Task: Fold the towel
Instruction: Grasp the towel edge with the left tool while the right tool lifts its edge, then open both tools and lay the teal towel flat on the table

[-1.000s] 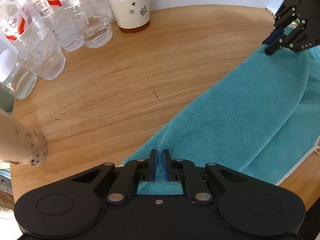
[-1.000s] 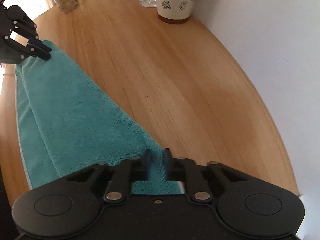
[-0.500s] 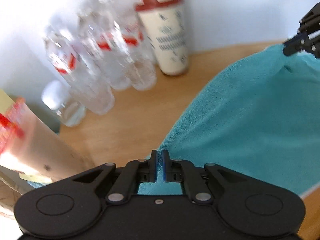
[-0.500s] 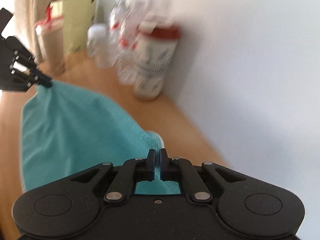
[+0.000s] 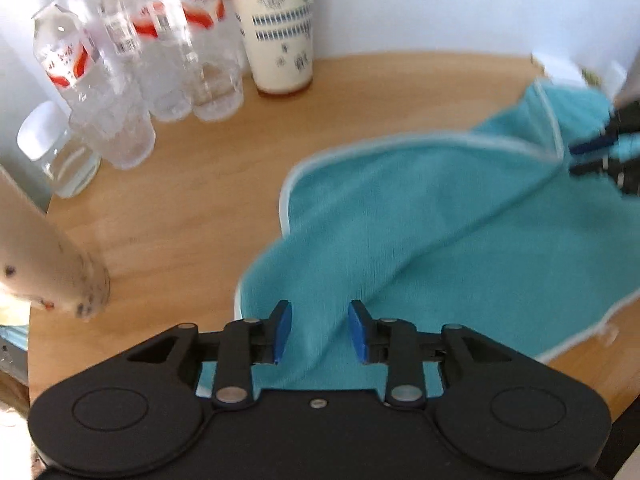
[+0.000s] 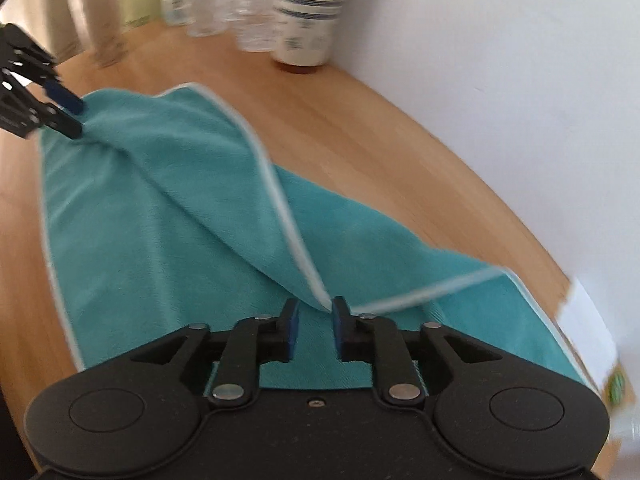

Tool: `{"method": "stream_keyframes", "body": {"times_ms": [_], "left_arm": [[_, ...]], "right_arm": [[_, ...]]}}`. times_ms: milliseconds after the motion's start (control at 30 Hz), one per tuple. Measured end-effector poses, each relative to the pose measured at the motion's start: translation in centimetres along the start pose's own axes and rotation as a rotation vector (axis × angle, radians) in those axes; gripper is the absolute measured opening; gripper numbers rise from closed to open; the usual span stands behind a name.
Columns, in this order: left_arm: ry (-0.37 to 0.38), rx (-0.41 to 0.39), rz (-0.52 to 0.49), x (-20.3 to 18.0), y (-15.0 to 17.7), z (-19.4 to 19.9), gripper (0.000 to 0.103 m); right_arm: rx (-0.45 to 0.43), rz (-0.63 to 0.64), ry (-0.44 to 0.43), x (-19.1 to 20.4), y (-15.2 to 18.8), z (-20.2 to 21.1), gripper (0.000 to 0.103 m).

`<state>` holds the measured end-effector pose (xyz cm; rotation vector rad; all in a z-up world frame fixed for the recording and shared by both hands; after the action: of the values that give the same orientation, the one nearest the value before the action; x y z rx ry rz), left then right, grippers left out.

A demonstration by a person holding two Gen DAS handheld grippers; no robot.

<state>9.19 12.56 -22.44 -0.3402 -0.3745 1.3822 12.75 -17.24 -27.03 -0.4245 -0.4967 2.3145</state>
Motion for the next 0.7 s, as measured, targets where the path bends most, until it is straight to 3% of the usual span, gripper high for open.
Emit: {"method": "stream_keyframes", "body": {"times_ms": [233, 367, 467, 700], "left_arm": [[-0.008, -0.022, 0.015, 1.0, -5.2, -2.8, 0.042], [0.018, 0.015, 0.001, 1.0, -6.7, -5.4, 0.041], [0.033, 0.043, -0.011, 1.0, -7.2, -7.1, 0.042], [0.074, 0.059, -0.089, 0.1, -7.5, -8.2, 0.041]], "right_arm": [[0.154, -0.345, 0.137, -4.5, 5.8, 2.1, 0.025], [0.249, -0.624, 0.122, -6.1, 10.1, 3.7, 0.028], [0.262, -0.728, 0.129, -6.3, 12.4, 4.7, 0.028], [0.308, -0.826, 0.193, -6.8, 15.3, 5.1, 0.028]]}}
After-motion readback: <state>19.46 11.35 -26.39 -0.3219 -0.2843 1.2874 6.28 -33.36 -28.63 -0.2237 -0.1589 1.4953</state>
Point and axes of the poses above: each gripper's, at about its wrist camera, not at the fingertips, and z roughly against the way its jaws point, x to its left, y to its underside, the point moved 6 cm from there along -z, roughly the way its jaws point, and after that the axes turned 2 degrees about z, right-handed, at the moved point
